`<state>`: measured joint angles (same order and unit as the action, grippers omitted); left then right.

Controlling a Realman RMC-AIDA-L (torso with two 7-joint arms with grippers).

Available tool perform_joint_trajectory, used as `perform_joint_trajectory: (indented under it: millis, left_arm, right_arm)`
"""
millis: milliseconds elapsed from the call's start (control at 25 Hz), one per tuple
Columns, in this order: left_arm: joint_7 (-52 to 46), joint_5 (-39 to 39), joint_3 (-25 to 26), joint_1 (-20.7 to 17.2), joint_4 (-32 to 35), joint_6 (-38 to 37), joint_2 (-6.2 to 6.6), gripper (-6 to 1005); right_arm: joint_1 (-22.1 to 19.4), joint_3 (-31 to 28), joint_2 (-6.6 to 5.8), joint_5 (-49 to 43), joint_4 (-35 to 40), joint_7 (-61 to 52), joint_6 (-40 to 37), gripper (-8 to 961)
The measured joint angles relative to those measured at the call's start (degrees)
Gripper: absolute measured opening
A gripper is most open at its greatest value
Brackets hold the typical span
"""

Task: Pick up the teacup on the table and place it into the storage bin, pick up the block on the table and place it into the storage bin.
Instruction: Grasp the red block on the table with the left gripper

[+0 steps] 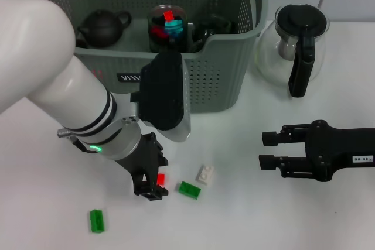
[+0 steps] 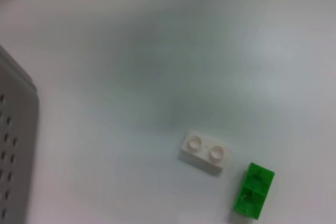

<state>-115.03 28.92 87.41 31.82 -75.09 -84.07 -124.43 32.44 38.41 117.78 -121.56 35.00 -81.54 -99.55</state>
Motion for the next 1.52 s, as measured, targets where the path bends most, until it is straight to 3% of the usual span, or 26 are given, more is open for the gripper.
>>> perform_joint_trajectory:
  millis: [400, 640, 960, 1520]
  left_arm:
    - [-1.61, -2.41, -2.12, 0.32, 0.05, 1.36, -0.02, 567]
    - [-1.97, -2.63, -3.5, 0.35, 0.12, 1.63, -0.02, 430]
    - [-3.64, -4.28, -5.79, 0.35, 0.32, 3.64, -0.12, 369]
    - [-4.82, -5.54, -6.78, 0.44, 1.27, 4.18, -0.11, 370]
  right_arm:
    - [0.03, -0.18, 0.0, 0.09, 0.03, -0.03, 0.02, 590]
    - [0.03, -0.27, 0.0, 0.1, -0.14, -0.03, -0.06, 590]
    - [-0.19, -0.27, 0.0, 0.1, -0.2, 0.07, -0.03, 590]
    - [-0.01, -0.26, -0.15, 0.1, -0.2, -0.02, 0.07, 593]
